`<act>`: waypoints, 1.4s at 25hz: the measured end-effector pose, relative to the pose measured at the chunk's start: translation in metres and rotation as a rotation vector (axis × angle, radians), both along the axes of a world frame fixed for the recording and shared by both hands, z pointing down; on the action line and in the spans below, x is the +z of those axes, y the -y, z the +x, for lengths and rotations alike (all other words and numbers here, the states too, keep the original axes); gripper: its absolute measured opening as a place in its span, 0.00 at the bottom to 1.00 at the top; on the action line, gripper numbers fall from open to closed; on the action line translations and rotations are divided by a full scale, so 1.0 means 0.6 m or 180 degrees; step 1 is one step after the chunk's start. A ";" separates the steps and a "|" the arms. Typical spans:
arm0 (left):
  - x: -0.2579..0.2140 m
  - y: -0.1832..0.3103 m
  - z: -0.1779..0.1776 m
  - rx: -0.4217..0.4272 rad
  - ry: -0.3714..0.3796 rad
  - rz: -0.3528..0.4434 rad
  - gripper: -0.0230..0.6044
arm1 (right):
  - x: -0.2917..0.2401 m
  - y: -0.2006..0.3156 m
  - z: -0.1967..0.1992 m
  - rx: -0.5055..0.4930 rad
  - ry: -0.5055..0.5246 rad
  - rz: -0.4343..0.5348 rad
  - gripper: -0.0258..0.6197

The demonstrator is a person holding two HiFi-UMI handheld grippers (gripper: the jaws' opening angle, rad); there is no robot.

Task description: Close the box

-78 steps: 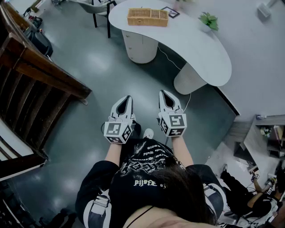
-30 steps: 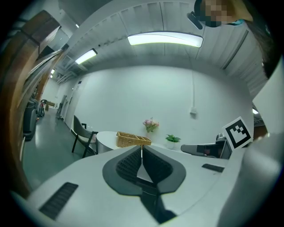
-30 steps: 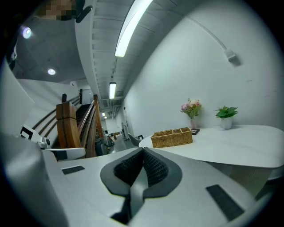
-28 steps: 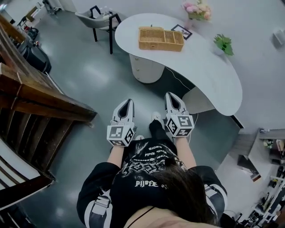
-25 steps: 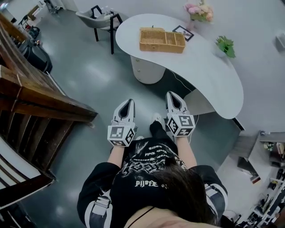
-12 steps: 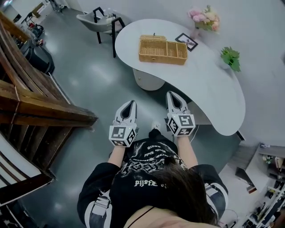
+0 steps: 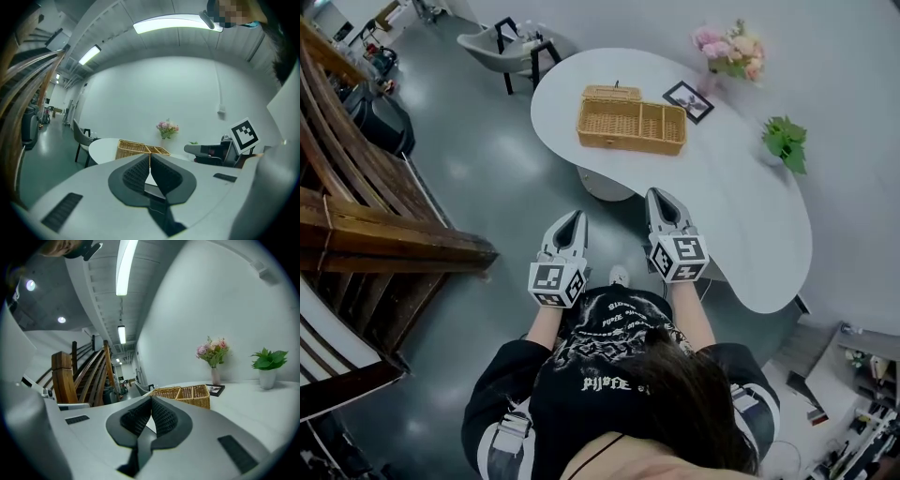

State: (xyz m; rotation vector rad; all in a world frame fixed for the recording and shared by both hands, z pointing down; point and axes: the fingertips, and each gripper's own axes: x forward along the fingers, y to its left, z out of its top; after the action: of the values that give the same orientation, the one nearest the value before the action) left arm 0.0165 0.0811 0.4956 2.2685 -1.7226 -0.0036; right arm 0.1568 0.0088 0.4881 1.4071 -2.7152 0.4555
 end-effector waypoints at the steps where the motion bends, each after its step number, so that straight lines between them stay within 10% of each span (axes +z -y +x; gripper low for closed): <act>1: 0.000 0.011 0.006 -0.0009 0.0006 0.0000 0.08 | 0.001 0.012 0.005 -0.0006 0.0056 -0.0024 0.08; 35: 0.008 0.296 -0.067 0.0055 -0.0087 -0.0064 0.08 | 0.011 0.249 -0.062 0.0013 -0.0246 -0.0069 0.08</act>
State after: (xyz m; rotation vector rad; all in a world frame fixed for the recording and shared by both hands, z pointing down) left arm -0.0234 -0.0968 0.5006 2.2584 -1.6818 -0.0133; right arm 0.1194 -0.1406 0.4945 1.3951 -2.6393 0.4204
